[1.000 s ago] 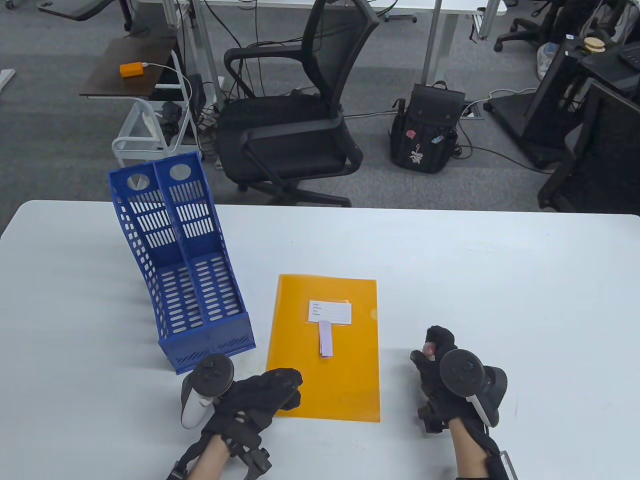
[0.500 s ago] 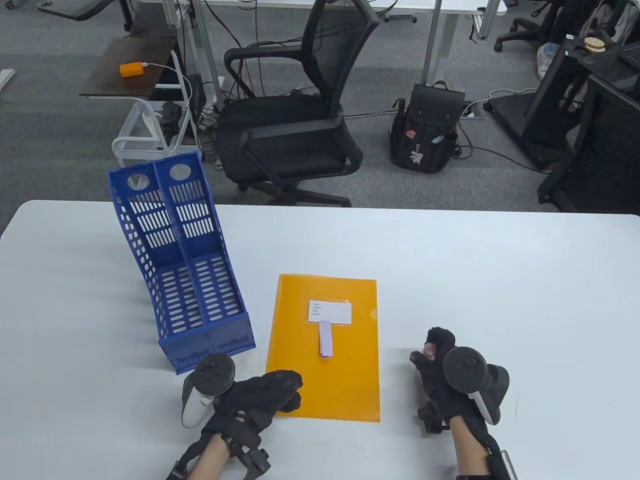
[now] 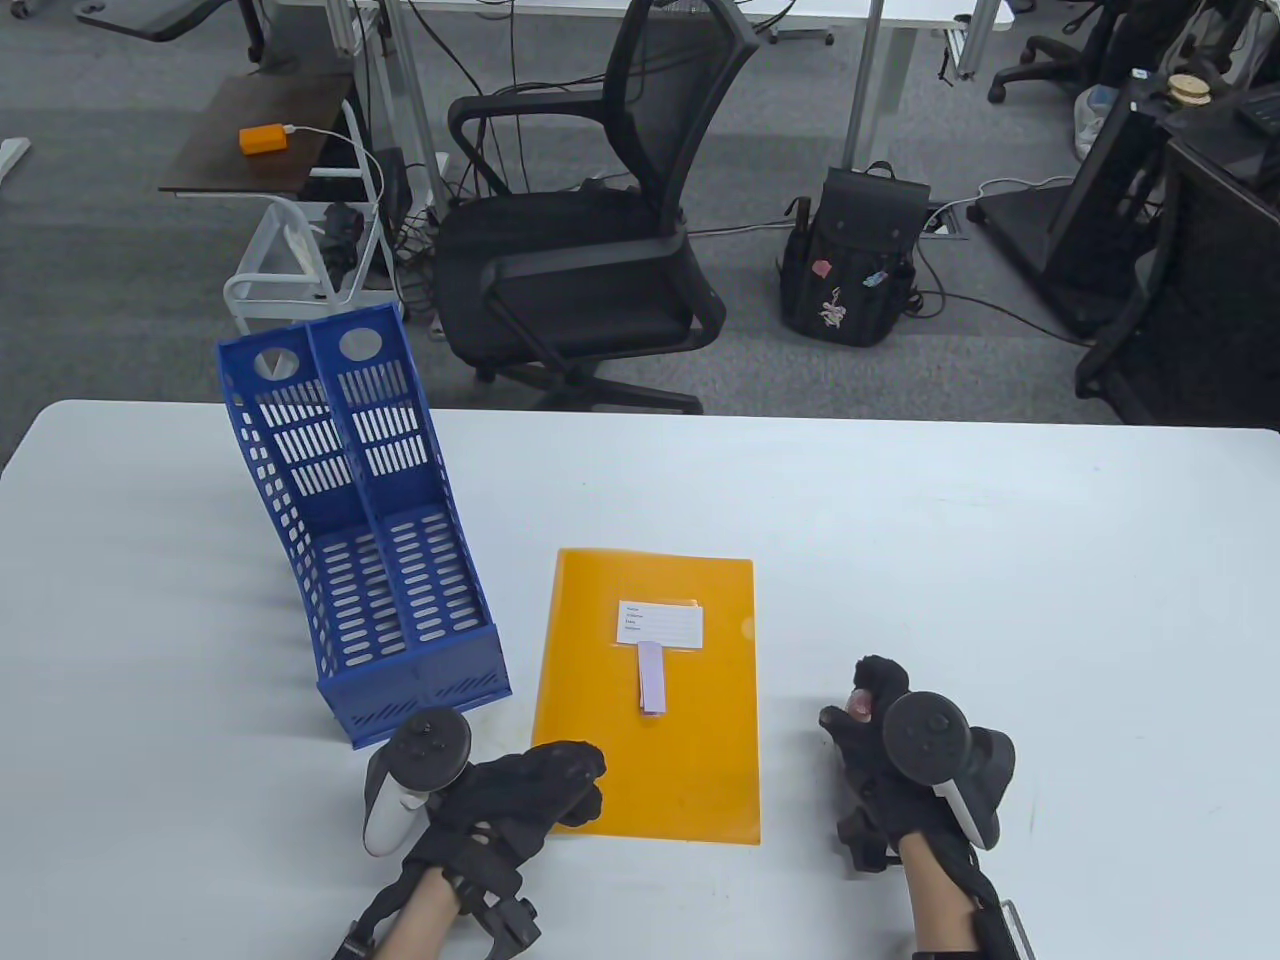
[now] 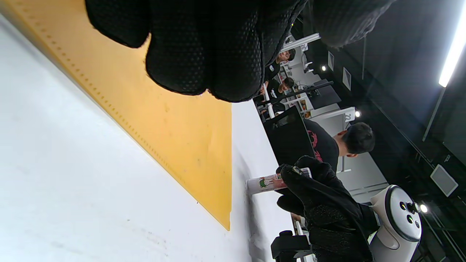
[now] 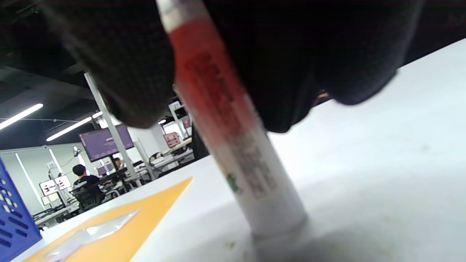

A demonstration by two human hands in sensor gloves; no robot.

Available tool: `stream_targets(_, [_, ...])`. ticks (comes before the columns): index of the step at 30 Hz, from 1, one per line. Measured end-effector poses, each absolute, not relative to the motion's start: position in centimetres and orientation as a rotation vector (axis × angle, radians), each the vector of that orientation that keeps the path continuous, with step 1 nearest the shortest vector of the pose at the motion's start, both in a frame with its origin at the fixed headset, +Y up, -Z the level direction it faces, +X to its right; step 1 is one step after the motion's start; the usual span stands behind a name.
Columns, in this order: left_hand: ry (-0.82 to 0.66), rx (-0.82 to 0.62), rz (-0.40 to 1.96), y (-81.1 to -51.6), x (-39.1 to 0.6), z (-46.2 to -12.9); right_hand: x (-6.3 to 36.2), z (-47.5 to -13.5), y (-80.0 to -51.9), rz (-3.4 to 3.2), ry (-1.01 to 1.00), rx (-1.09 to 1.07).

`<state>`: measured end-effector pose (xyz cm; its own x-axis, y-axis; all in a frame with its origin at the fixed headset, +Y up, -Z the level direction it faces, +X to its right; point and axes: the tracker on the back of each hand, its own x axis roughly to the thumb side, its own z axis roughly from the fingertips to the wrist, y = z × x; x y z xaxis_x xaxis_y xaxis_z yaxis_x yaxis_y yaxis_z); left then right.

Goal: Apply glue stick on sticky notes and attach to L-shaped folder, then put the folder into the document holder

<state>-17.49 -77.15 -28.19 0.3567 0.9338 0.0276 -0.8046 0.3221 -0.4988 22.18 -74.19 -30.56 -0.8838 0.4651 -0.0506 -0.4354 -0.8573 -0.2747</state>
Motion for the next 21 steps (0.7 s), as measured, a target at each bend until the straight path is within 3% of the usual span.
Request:
stream_targets(13, [-0.342,-0.45,1.164,-77.2,-17.4,-28.2,21.5,-29.8,-72.7,2.673,-0.375,-0.177])
stream_targets(21, [-0.347,-0.452,1.163,-77.2,-17.3,-28.3,18.6,-29.1,-71.9,2.848,-0.438,-0.042])
